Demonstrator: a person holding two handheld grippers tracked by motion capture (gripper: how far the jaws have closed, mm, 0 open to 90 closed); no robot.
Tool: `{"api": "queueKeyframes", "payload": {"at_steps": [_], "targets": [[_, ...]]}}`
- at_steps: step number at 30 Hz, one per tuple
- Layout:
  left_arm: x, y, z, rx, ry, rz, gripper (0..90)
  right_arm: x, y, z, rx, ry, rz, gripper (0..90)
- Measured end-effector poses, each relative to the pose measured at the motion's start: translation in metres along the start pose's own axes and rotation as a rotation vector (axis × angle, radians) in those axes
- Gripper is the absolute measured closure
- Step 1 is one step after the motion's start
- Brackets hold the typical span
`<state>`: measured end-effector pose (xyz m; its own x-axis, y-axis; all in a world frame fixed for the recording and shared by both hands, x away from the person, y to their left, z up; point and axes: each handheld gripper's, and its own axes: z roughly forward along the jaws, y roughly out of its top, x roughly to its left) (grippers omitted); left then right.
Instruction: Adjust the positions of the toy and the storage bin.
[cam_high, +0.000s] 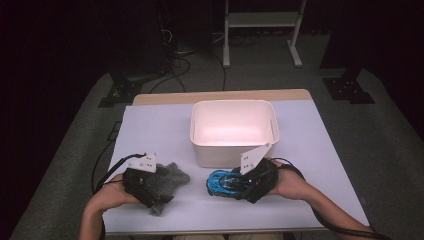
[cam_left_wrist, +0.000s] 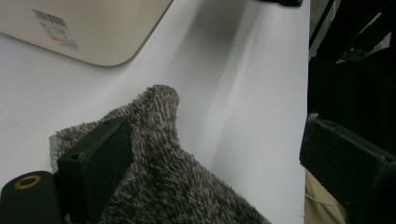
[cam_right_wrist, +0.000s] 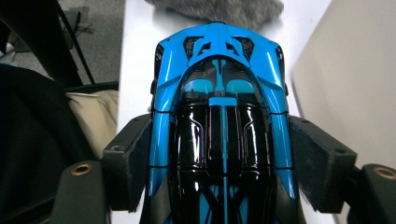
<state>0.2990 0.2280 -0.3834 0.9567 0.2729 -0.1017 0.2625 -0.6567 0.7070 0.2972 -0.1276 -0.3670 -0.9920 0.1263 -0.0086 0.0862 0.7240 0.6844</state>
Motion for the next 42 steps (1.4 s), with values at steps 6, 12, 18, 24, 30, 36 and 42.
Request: {"api": "queueKeyframes", "payload": {"at_steps": [6,12,18,24,30,36,42], "targets": [[0.000,0.001,-0.001,-0.002,0.005,0.006,8.7,0.005,0.021,-0.023,-0.023,0.005,-0.029,27.2],[0.000,0.001,-0.001,-0.004,0.008,0.006,8.7,0.006,0.041,-0.046,-0.021,-0.010,-0.060,27.2],[0.001,-0.001,-0.002,-0.012,0.008,-0.004,8.7,-0.002,0.059,-0.067,-0.021,-0.037,-0.074,27.2],[0.002,-0.003,-0.004,-0.020,0.012,-0.007,8.7,-0.010,0.073,-0.082,-0.019,-0.053,-0.091,27.2],[0.003,-0.005,-0.005,-0.015,0.013,-0.012,8.7,-0.022,0.086,-0.090,-0.022,-0.048,-0.092,27.2],[0.004,-0.005,-0.009,-0.023,0.022,-0.010,8.7,-0.036,0.095,-0.094,-0.004,-0.057,-0.096,27.2],[0.003,-0.006,-0.010,-0.024,0.022,-0.008,8.6,-0.053,0.101,-0.097,0.002,-0.066,-0.081,27.2]]}}
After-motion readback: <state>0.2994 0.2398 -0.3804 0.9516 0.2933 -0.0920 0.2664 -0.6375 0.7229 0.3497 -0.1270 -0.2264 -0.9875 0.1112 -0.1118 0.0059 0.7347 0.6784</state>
